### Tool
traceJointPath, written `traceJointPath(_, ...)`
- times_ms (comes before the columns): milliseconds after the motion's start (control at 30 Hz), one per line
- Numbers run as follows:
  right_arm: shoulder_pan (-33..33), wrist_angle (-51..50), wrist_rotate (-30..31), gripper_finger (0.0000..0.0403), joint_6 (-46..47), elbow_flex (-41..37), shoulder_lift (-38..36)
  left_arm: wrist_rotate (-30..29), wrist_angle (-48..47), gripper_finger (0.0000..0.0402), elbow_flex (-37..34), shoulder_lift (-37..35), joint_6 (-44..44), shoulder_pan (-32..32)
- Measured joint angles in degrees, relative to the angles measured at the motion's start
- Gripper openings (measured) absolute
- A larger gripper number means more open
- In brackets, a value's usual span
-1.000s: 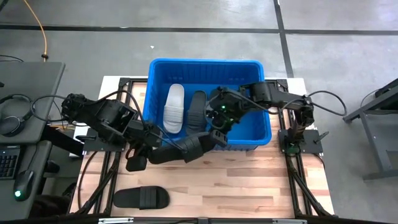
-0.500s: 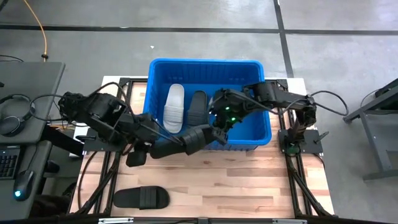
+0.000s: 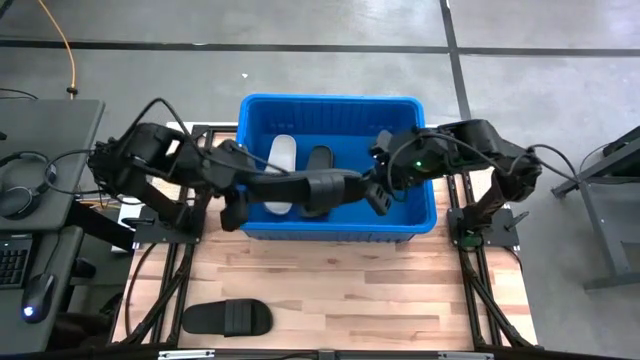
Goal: Pick and place slides into bin
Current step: Put the black slide into the blue bin
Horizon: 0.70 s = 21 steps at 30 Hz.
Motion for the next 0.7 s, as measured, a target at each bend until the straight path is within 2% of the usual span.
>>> traceJointPath(133,0.96,-4.61,4.45,0.0014,2.73,0.04,-0.87,-0.49,-0.25,0.0168,-0.05,-1.66,0.16,2.92)
traceJointPath(233,1.67,-7.39,6.77,0.0014,4.44,0.02,-1.39,-3.13,-0.23,0.0180,-0.07,-3.83,-0.11,4.38)
traceJointPath(433,3.50,-7.44,12.25,0.0014,6.20,0.02,-3.68,-4.07,0.39,0.0193,-1.04,-9.38,1.24,9.53)
traceJointPath(533,4.88,-7.46,16.81,0.0014,7.20,0.02,-4.79,-1.53,5.05,0.0195,-7.09,-14.75,1.70,11.76)
traceJointPath(633,6.37,-7.76,20.70,0.0014,8.36,0.02,-5.69,-0.85,13.79,0.0195,-19.44,-22.93,1.52,12.51)
traceJointPath(700,7.44,-6.32,23.00,0.0014,8.71,0.02,-5.88,2.01,22.63,0.0195,-27.54,-28.59,-0.66,12.35)
